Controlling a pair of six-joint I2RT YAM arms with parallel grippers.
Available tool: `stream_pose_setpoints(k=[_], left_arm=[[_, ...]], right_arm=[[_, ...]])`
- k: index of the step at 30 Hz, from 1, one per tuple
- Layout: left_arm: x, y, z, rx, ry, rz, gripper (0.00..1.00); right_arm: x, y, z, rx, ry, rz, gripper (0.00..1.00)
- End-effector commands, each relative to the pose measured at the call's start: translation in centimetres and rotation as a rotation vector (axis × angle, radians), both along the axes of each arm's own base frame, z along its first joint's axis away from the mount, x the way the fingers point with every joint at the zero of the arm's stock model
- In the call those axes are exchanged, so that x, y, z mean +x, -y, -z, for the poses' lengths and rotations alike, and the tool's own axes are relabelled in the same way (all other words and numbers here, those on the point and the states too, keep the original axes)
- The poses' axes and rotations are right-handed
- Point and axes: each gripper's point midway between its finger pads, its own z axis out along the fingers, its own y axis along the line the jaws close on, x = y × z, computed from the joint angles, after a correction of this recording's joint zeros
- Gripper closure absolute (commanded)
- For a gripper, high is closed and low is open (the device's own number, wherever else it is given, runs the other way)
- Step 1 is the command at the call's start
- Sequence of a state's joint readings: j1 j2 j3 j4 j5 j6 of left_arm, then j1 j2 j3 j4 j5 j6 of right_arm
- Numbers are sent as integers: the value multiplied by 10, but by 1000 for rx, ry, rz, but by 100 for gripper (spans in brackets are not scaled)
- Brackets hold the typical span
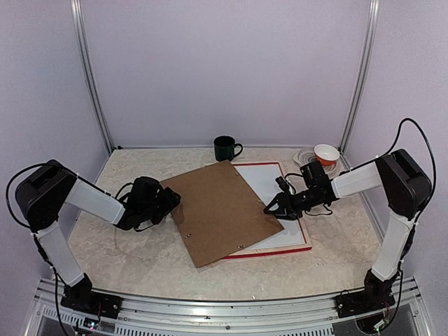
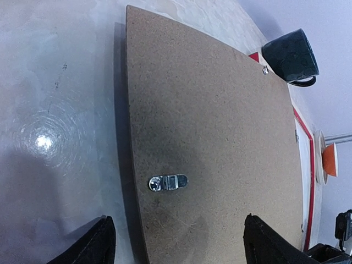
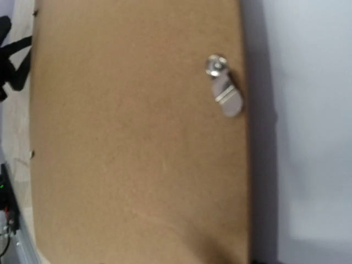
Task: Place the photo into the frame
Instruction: Move the backboard to the frame body.
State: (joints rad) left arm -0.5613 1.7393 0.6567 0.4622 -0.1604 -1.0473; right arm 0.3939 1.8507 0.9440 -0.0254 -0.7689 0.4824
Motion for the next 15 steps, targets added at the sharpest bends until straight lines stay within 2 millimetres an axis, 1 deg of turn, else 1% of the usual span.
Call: stream_pose_setpoints(k=[1,3,5,12,15], left_arm=[[0,3,4,-15,2,14,21],[0,4,4,-17,1,17,21],[-1,4,3,-19,3,20,21],[-2,8,3,-27,7,32,22],[-3,8,4,-30,4,35,22]], right_arm=[[-12,-9,-7,92,-46,-14,49],[-15,-10,-10,117,-58,-11,55],[-19,-11,-14,145,-69,-11,57],[-35,-13,-14,243,-119,-9,58],[-37,-10,-5,225,-138,18,58]])
